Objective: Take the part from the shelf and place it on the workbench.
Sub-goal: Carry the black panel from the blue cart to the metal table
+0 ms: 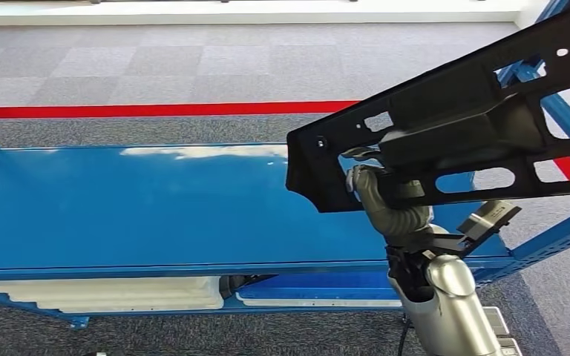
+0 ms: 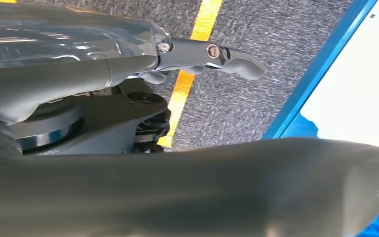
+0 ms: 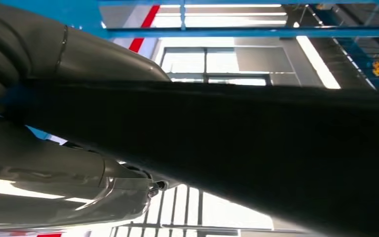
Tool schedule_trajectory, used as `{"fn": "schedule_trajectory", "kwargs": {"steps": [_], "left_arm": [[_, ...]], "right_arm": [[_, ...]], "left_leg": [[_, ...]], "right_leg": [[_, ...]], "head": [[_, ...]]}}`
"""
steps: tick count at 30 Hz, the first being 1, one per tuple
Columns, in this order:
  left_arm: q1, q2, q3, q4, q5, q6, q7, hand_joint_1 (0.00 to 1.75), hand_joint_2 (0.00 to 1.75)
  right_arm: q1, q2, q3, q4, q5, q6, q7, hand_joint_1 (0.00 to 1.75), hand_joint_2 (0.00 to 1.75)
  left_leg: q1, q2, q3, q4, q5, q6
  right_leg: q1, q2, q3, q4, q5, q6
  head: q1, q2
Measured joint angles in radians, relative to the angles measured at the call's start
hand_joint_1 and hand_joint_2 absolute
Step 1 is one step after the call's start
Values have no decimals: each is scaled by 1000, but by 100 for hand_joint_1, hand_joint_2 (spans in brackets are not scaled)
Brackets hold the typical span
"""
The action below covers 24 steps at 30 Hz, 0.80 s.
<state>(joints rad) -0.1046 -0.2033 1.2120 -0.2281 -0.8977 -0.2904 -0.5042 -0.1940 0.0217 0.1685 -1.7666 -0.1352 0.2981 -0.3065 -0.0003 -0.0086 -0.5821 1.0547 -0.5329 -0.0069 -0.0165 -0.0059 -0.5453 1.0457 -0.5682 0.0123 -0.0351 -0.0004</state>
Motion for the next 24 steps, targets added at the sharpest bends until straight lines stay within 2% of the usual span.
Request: {"fn": "schedule_trajectory", "kwargs": {"steps": [4, 6, 7, 9, 11, 12, 13, 14, 16, 17, 18, 21, 22, 23, 24], "left_arm": [[3, 3, 3, 0, 4, 3, 14, 0, 175], [5, 3, 7, 0, 9, 4, 20, 0, 175], [5, 3, 9, 0, 14, 3, 23, 0, 175], [4, 3, 14, 0, 20, 3, 31, 0, 175], [6, 3, 20, 1, 22, 2, 37, 0, 175], [7, 3, 23, 1, 24, 2, 40, 0, 175], [9, 3, 26, 1, 29, 1, 44, 0, 175], [9, 3, 28, 1, 36, -2, 51, 0, 175], [8, 3, 36, 1, 55, -13, 72, 0, 175], [7, 4, 42, 1, 64, -20, 84, 0, 175], [7, 4, 48, 2, 72, -26, 96, 0, 175], [7, 5, 66, 2, 90, -34, 128, 0, 175], [8, 5, 72, 2, 92, -34, 137, 0, 175], [8, 5, 76, 2, 92, -33, 145, 0, 175], [8, 5, 80, 2, 92, -32, 150, 0, 175]], "right_arm": [[4, -8, 20, 0, -30, 17, -2, 175, 175], [4, -13, 27, 1, -39, 21, -2, 175, 175], [4, -18, 30, 2, -41, 22, -2, 175, 175], [3, -29, 33, 7, -43, 24, -1, 175, 175], [5, -40, 36, 14, -43, 25, -1, 175, 175], [7, -44, 36, 17, -43, 25, -1, 175, 175], [9, -47, 37, 20, -43, 25, -1, 175, 175], [9, -50, 37, 23, -43, 25, -1, 175, 175], [3, -57, 42, 30, -43, 26, 1, 175, 175], [-1, -61, 47, 34, -43, 27, 2, 175, 175], [-5, -64, 52, 39, -43, 28, 3, 175, 175], [-17, -72, 65, 54, -43, 31, 8, 175, 175], [-22, -75, 68, 59, -43, 32, 9, 175, 175], [-29, -78, 73, 65, -43, 34, 10, 175, 175], [-35, -81, 78, 70, -43, 35, 10, 175, 175]], "left_leg": [[-6, 0, -2, 5, -1, 16], [-7, 1, 3, -10, 11, 30], [-5, 3, 7, -23, 20, 38], [0, 6, 11, -44, 35, 50], [0, 7, 7, -47, 39, 53], [0, 7, 5, -46, 40, 51], [1, 7, 4, -45, 41, 50], [4, 6, 3, -42, 41, 47], [9, 6, -4, -28, 37, 36], [9, 5, -10, -19, 36, 29], [8, 4, -17, -11, 35, 22], [5, 2, -32, 0, 42, 7], [6, 2, -38, 7, 32, 3], [8, 2, -48, 30, 7, -2], [9, 2, -62, 71, -30, -7]], "right_leg": [[-6, -1, 1, -4, 5, 11], [-8, 0, 3, -7, 7, 20], [-7, 1, 2, -2, -3, 22], [-6, 3, -23, 62, -56, 22], [-6, 4, -71, 180, -117, 27], [-7, 4, -87, 222, -127, 30], [-10, 4, -88, 232, -118, 34], [-13, 3, -71, 203, -90, 40], [-20, 4, -8, 80, -26, 53], [-21, 6, 13, 34, -7, 53], [-21, 8, 21, 9, -2, 51], [-19, 7, 5, 11, 0, 29], [-20, 5, -2, 12, 4, 20], [-21, 2, -10, 12, 9, 11], [-22, -1, -19, 12, 15, 2]], "head": [[0, 0], [0, 0], [0, 0], [0, 0], [1, 0], [1, 0], [1, 0], [1, 0], [1, 0], [1, 0], [2, 0], [1, 0], [1, 0], [1, 0], [1, 0]]}}
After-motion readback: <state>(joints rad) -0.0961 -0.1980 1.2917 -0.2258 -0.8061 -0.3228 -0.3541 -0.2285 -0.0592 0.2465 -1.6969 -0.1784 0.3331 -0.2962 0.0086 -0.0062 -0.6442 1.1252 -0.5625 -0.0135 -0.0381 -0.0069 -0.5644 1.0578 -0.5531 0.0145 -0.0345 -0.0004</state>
